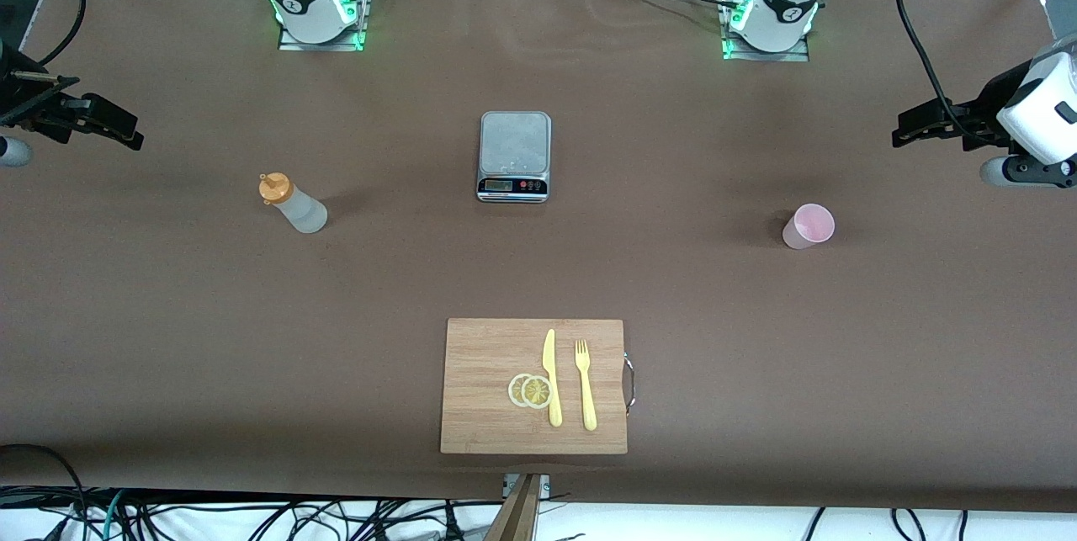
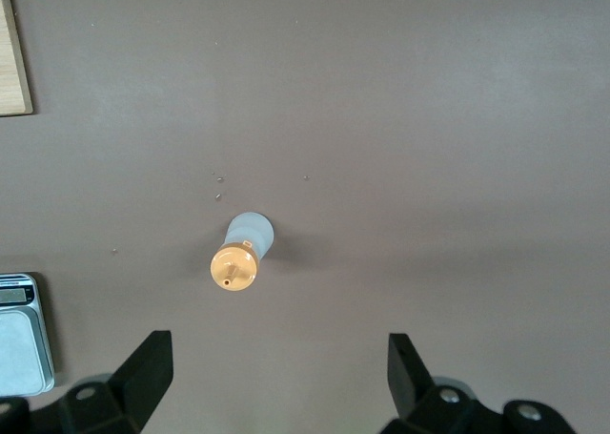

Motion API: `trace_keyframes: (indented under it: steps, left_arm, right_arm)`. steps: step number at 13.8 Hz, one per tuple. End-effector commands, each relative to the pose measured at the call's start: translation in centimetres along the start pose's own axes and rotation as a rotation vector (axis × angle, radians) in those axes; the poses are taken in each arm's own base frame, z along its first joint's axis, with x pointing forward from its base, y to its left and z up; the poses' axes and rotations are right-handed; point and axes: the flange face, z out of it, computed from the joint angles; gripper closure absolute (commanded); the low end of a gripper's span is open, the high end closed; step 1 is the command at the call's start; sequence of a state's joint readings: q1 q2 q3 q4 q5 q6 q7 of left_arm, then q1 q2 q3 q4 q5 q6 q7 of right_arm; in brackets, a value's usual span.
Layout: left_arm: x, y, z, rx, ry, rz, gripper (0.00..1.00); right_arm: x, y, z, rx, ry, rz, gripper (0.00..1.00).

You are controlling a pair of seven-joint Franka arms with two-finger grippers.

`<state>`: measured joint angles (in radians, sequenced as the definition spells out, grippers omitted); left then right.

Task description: Add sauce to pink cup with both arms

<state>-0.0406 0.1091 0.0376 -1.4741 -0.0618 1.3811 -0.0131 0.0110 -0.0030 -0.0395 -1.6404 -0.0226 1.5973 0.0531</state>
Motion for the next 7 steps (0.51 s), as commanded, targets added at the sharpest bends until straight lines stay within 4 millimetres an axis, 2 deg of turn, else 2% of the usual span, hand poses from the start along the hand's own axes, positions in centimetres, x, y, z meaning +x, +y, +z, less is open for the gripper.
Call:
trace_keyframes:
  steps: [1,7]
  left_arm:
    - [0.26,0.18,-0.54,0.023,-0.005,-0.004,0.00]
    - [0.98,0.09,0.41,0.022,-0.025,-0.006,0.00]
  right_arm:
    - [-0.02,-0.10,-0.24,0.013,-0.002,-0.001,0.00]
    - [-0.02,-0.10,-0.24,0.013,-0.002,-0.001,0.00]
